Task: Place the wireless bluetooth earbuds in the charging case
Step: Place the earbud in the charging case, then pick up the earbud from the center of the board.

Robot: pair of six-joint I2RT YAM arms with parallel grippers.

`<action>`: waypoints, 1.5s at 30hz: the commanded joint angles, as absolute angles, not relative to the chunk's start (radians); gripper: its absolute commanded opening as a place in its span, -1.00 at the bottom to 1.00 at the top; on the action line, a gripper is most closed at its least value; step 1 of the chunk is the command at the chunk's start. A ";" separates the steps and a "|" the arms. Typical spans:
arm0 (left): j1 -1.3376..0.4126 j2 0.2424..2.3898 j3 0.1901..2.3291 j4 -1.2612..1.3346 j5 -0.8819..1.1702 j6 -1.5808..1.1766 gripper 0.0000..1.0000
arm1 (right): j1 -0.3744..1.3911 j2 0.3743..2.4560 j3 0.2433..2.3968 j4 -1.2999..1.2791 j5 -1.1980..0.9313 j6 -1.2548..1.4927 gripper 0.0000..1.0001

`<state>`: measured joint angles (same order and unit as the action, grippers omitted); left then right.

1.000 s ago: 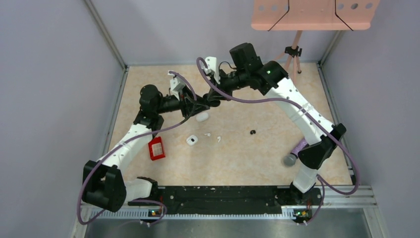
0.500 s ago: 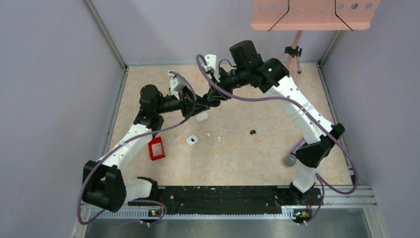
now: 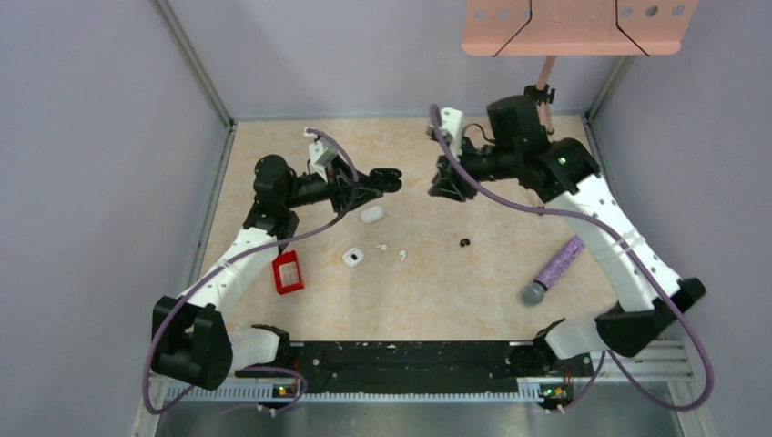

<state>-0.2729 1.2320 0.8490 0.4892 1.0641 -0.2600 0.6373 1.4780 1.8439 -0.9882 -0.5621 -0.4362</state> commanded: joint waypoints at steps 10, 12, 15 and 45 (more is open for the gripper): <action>-0.223 1.155 0.839 0.469 1.023 -0.287 -1.00 | 0.505 1.358 1.201 -0.726 -0.256 -0.240 -0.52; -0.218 1.144 0.840 0.448 1.016 -0.279 -1.00 | 0.504 1.410 1.181 -0.699 -0.167 -0.202 -0.53; -0.210 1.130 0.838 0.424 1.005 -0.270 -1.00 | 0.502 1.461 1.150 -0.671 -0.141 -0.137 -0.53; -0.169 1.052 0.763 0.430 0.938 -0.279 -1.00 | 0.472 1.831 1.214 -0.620 0.021 0.033 -0.42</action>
<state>-0.1753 1.0809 0.7738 0.3954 0.9478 -0.2821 0.4820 1.8114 1.1713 -0.6483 0.0299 0.0372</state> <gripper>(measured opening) 0.345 0.328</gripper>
